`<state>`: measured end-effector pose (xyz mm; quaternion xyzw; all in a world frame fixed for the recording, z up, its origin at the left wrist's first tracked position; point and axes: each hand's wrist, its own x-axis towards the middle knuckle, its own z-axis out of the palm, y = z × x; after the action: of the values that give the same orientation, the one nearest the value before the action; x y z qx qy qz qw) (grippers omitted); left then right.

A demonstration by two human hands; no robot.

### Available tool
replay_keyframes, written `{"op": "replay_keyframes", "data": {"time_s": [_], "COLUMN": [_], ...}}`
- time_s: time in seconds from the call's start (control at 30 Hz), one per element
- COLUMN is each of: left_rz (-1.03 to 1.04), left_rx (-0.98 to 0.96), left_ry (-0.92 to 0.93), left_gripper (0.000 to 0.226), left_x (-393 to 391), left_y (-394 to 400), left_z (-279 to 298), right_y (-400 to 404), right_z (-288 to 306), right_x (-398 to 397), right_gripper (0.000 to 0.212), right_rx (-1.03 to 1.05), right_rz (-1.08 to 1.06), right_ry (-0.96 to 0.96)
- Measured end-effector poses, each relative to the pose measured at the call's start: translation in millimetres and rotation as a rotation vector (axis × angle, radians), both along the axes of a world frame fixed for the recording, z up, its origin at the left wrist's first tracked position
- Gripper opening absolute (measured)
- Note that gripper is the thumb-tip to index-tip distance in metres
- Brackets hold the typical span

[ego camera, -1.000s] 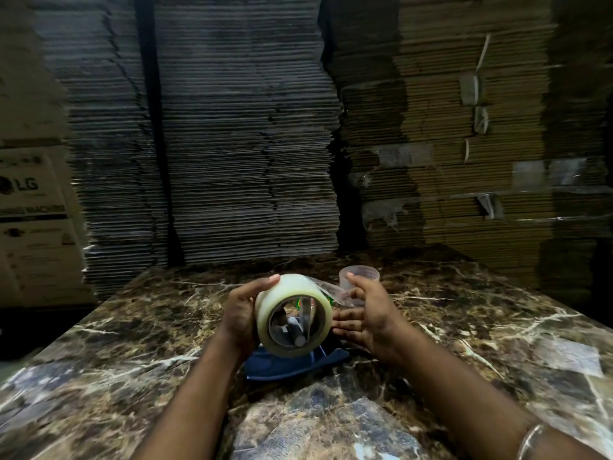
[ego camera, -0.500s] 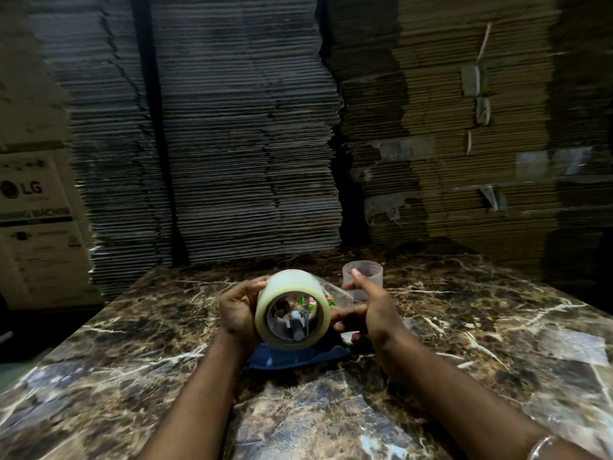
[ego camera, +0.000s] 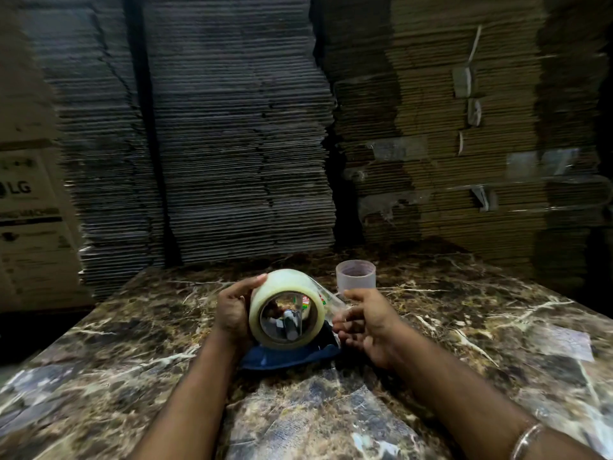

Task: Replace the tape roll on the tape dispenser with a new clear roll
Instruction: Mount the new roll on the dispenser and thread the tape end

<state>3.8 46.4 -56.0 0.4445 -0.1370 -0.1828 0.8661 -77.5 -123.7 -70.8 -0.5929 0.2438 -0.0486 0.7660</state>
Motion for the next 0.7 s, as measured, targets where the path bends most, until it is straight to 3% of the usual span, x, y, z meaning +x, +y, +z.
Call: {"op": "replay_keyframes", "data": {"time_s": [0.17, 0.27, 0.43, 0.57, 0.7], "left_rz": [-0.029, -0.049, -0.040, -0.079, -0.097], "left_rx": [0.030, 0.044, 0.094, 0.116, 0.133], "left_ry": [0.001, -0.004, -0.051, -0.093, -0.083], "left_gripper": [0.029, 0.045, 0.028, 0.042, 0.040], "left_x": [-1.2, -1.4, -1.9, -3.1, -4.4], "left_y": [1.7, 0.8, 2.9, 2.7, 3.2], "left_z": [1.5, 1.4, 4.4, 3.2, 4.8], "right_y": [0.5, -1.8, -1.8, -1.9, -1.4], "right_z": [4.3, 4.8, 4.8, 5.9, 7.2], "right_x": [-2.1, -2.9, -3.6, -3.7, -6.0], "right_gripper": [0.049, 0.042, 0.028, 0.023, 0.016], "right_rx": [-0.016, 0.001, 0.012, 0.076, 0.158], "right_rz": [0.103, 0.129, 0.173, 0.169, 0.148], "right_ry": [0.043, 0.056, 0.052, 0.049, 0.017]}}
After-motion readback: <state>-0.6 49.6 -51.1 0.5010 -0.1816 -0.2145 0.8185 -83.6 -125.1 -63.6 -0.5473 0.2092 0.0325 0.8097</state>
